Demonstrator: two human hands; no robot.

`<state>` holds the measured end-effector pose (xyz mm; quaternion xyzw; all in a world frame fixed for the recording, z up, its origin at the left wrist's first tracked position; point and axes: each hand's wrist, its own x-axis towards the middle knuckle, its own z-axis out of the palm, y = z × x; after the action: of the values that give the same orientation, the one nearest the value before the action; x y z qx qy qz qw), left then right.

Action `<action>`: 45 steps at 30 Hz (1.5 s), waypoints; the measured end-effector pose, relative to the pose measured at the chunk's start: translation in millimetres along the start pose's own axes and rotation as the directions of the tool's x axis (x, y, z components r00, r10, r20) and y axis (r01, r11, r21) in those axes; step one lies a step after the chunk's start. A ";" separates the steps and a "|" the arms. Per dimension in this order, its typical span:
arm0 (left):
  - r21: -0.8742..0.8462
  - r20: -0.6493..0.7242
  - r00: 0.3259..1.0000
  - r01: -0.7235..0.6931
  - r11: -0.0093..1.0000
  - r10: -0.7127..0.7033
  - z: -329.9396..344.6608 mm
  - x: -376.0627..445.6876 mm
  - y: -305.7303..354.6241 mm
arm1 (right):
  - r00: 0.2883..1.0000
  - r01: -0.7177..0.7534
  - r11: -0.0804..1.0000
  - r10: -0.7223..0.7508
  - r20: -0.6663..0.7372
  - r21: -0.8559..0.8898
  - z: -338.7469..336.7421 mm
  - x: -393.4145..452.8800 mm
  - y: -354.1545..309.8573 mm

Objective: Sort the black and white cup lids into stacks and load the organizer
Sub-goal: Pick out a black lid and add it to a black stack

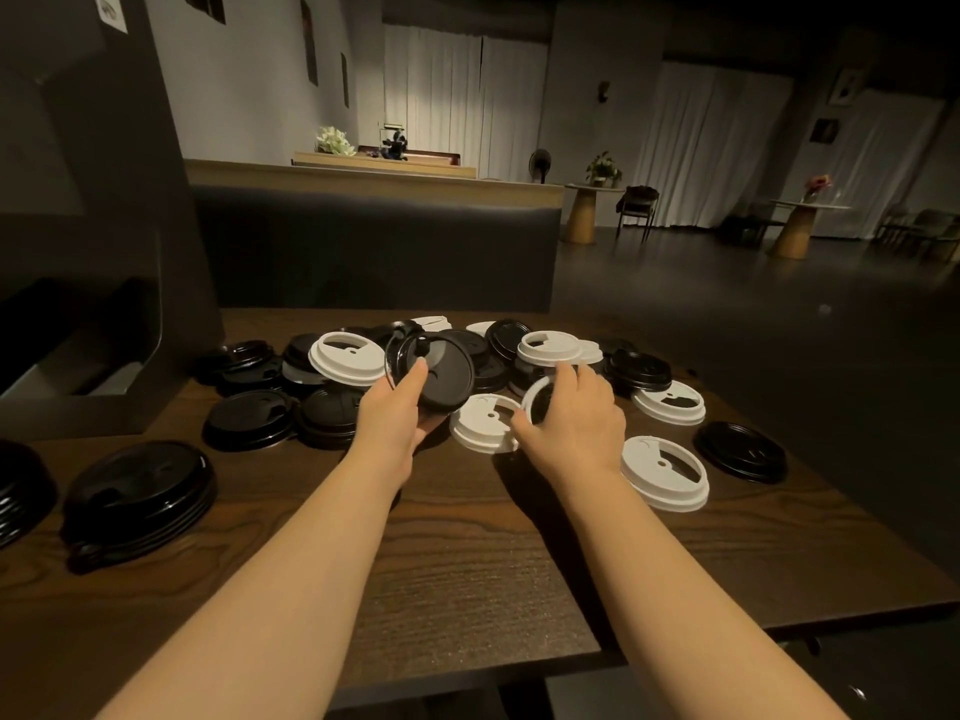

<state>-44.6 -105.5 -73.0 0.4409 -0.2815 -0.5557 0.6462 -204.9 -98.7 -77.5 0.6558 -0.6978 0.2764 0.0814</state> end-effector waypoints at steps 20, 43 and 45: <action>0.279 0.015 0.998 -0.070 0.958 0.069 -1.4 -5.1 -11.9 | 0.957 -0.270 0.940 0.238 0.166 0.209 16.2 30.2 22.6; -0.012 0.296 0.955 -0.010 1.000 0.013 9.6 -29.9 -11.1 | 0.990 0.045 0.697 -0.128 0.062 0.715 2.7 -18.7 -13.7; 0.004 0.303 0.953 -0.028 1.000 0.025 9.7 -29.7 -13.0 | 0.987 0.053 0.694 -0.144 0.066 0.718 4.4 -18.6 -13.5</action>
<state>-65.6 -79.2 -76.4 0.3496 -0.3854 -0.6068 0.6009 -188.5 -84.6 -86.3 0.6876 -0.5035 0.4813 -0.2053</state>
